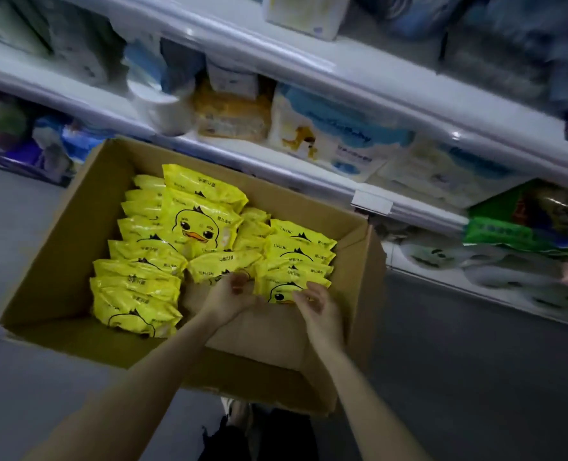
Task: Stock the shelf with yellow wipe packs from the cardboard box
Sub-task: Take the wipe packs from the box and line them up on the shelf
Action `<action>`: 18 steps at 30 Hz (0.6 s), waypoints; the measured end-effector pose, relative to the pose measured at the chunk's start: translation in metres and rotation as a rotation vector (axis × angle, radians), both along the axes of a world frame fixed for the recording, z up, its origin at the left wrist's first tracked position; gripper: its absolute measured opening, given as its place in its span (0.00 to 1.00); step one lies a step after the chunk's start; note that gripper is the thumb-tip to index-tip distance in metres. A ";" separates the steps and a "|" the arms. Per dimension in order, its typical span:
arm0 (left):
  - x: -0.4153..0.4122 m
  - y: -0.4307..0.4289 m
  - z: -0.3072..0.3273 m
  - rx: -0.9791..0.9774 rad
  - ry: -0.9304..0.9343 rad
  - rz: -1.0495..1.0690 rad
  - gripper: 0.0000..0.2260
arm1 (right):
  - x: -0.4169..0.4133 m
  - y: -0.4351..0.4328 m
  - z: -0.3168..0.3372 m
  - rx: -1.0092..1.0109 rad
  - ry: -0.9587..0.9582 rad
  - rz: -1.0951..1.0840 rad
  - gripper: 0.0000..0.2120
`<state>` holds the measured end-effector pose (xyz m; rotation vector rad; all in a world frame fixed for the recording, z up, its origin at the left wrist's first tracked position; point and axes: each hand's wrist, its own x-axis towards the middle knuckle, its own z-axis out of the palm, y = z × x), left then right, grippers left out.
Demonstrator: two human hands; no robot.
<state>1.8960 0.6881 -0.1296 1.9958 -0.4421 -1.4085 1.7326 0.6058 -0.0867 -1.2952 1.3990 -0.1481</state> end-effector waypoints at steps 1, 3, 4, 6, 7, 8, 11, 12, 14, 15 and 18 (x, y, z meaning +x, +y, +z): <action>-0.003 -0.003 -0.009 0.017 -0.006 -0.012 0.34 | -0.001 0.001 -0.006 0.005 0.001 -0.011 0.19; -0.009 -0.010 -0.031 0.026 -0.018 -0.023 0.28 | -0.002 0.003 -0.021 0.007 0.001 -0.041 0.21; -0.012 -0.013 -0.039 0.036 -0.015 -0.024 0.27 | -0.003 0.004 -0.029 0.009 -0.005 -0.067 0.22; -0.020 -0.019 -0.052 0.041 0.024 0.010 0.29 | -0.004 0.007 -0.041 0.012 -0.001 -0.097 0.23; -0.023 -0.022 -0.057 0.037 0.030 0.040 0.30 | -0.003 0.009 -0.044 0.004 0.006 -0.095 0.24; -0.027 -0.024 -0.061 0.044 0.020 0.063 0.29 | -0.002 0.010 -0.049 -0.005 0.012 -0.094 0.24; -0.031 -0.030 -0.068 0.082 -0.092 0.088 0.24 | 0.002 0.010 -0.058 -0.008 0.032 -0.114 0.27; -0.031 -0.030 -0.070 0.091 -0.119 0.074 0.23 | 0.003 0.009 -0.060 -0.008 0.033 -0.128 0.27; -0.031 -0.029 -0.073 0.097 -0.158 0.031 0.21 | 0.004 0.008 -0.061 0.004 0.028 -0.149 0.27; -0.032 -0.028 -0.071 0.086 -0.166 0.009 0.18 | 0.003 0.007 -0.061 0.011 0.024 -0.160 0.28; -0.029 -0.026 -0.062 0.023 -0.125 -0.013 0.05 | 0.001 0.005 -0.062 0.039 -0.003 -0.228 0.31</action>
